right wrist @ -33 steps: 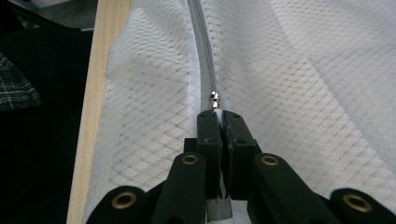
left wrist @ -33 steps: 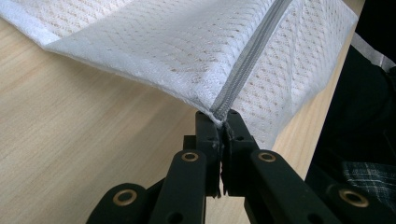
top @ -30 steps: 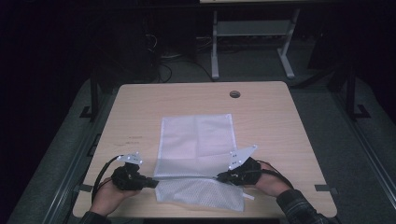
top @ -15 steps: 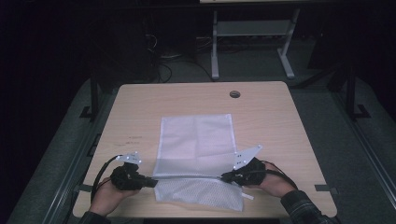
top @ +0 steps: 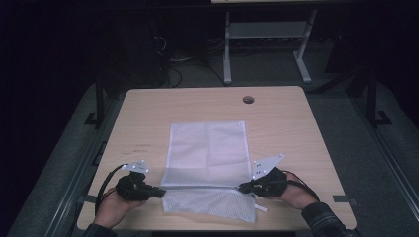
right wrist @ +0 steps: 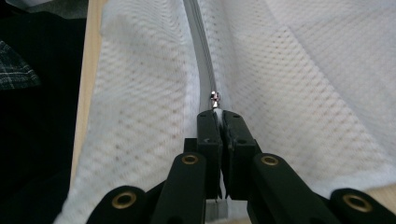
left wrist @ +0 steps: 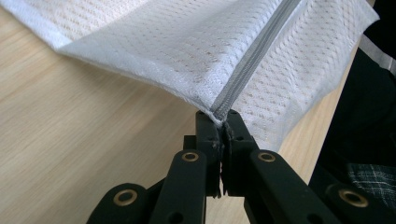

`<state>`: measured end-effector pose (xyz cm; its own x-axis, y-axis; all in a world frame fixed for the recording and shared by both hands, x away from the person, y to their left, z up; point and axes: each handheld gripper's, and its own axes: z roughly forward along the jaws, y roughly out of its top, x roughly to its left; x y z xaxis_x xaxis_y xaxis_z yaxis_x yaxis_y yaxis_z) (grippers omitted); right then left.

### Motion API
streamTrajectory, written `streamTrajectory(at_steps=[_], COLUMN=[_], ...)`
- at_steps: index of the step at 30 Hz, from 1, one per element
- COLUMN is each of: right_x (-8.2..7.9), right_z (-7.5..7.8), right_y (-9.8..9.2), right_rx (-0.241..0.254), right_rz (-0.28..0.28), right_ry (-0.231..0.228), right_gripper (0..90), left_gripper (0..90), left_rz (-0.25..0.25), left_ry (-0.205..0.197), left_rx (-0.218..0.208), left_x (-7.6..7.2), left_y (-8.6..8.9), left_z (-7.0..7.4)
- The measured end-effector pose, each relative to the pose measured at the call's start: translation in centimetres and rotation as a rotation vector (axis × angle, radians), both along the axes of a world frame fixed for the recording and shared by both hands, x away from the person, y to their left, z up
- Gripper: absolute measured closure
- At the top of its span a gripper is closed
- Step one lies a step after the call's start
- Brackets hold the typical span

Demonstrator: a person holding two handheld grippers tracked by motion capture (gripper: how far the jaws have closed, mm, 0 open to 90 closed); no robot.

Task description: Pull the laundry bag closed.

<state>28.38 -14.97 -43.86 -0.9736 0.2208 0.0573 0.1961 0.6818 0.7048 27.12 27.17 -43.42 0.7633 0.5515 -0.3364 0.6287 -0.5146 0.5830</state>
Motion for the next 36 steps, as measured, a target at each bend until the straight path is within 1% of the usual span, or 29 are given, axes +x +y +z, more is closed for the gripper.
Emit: streamTrajectory(at_steps=[2,6,10,11,13,15,16,17,20,25,27,28,29,30,31,32,33,34,35,36], right_x=[0.0,0.0,0.0,0.0,0.0,0.0,0.0,0.0,0.1,0.1,0.1,0.1,0.1,0.1,0.2,0.2,0.2,0.1,0.1,0.1], right_z=[0.0,-0.1,-0.1,-0.1,-0.1,-0.1,-0.1,-0.1,-0.2,-0.2,-0.3,-0.3,-0.3,-0.3,-0.3,-0.3,-0.3,-0.4,-0.4,-0.4], right_y=[-0.4,-1.0,-1.3,-1.4,-1.6,-1.9,-1.9,-2.2,-2.4,-2.4,-2.4,-2.4,-2.4,-2.4,-2.4,-2.4,-2.4,-2.4,-2.3,-2.3], right_rx=[0.003,-0.002,0.002,0.003,-0.006,-0.006,-0.006,0.004,-0.005,0.005,0.012,0.012,0.024,0.024,0.036,0.038,0.038,0.041,0.040,0.040], right_rz=[-0.009,-0.021,-0.021,-0.021,-0.022,-0.030,-0.030,-0.032,-0.033,-0.041,-0.048,-0.048,-0.057,-0.057,-0.072,-0.074,-0.074,-0.081,-0.106,-0.106], right_ry=[0.002,0.006,0.006,0.005,0.000,0.004,0.004,0.009,0.002,0.007,0.008,0.008,0.016,0.016,0.023,0.029,0.029,0.040,0.040,0.040], right_gripper=[86.7,86.7,86.7,86.6,86.6,86.6,86.6,86.6,86.6,85.4,80.4,80.4,70.7,70.7,65.8,61.9,61.9,56.7,48.7,48.7], left_gripper=[87.3,87.3,87.3,87.4,87.4,87.4,87.4,87.4,87.4,87.2,87.2,87.2,87.2,87.2,87.2,87.1,87.1,87.0,86.2,86.2], left_rz=[0.007,0.005,-0.002,0.001,0.011,0.014,0.015,0.008,0.004,0.002,0.000,0.000,-0.002,-0.002,-0.003,-0.004,-0.007,-0.007,-0.009,-0.009], left_ry=[0.002,0.001,0.000,-0.008,-0.006,-0.010,-0.006,-0.006,-0.005,0.005,0.005,0.005,0.007,0.007,0.008,0.009,0.008,0.007,0.006,0.004], left_rx=[-0.004,-0.001,-0.001,0.007,0.000,0.002,0.000,-0.001,0.003,-0.002,0.001,0.001,0.000,0.000,0.000,-0.001,0.001,0.000,-0.001,-0.002], left_x=[0.0,0.0,-0.1,-0.1,-0.1,-0.1,-0.1,-0.1,-0.1,-0.1,-0.1,-0.1,-0.1,-0.1,-0.1,-0.1,-0.1,-0.1,-0.1,-0.1], left_y=[0.3,0.2,-0.1,0.0,0.2,0.4,0.5,0.3,0.1,0.1,0.0,0.0,0.0,0.0,0.0,-0.1,-0.1,-0.1,-0.2,-0.2], left_z=[0.0,0.0,0.0,0.1,0.2,0.2,0.2,0.1,0.1,-0.1,-0.1,-0.1,-0.1,-0.1,-0.1,-0.1,-0.2,-0.2,-0.2,-0.2])
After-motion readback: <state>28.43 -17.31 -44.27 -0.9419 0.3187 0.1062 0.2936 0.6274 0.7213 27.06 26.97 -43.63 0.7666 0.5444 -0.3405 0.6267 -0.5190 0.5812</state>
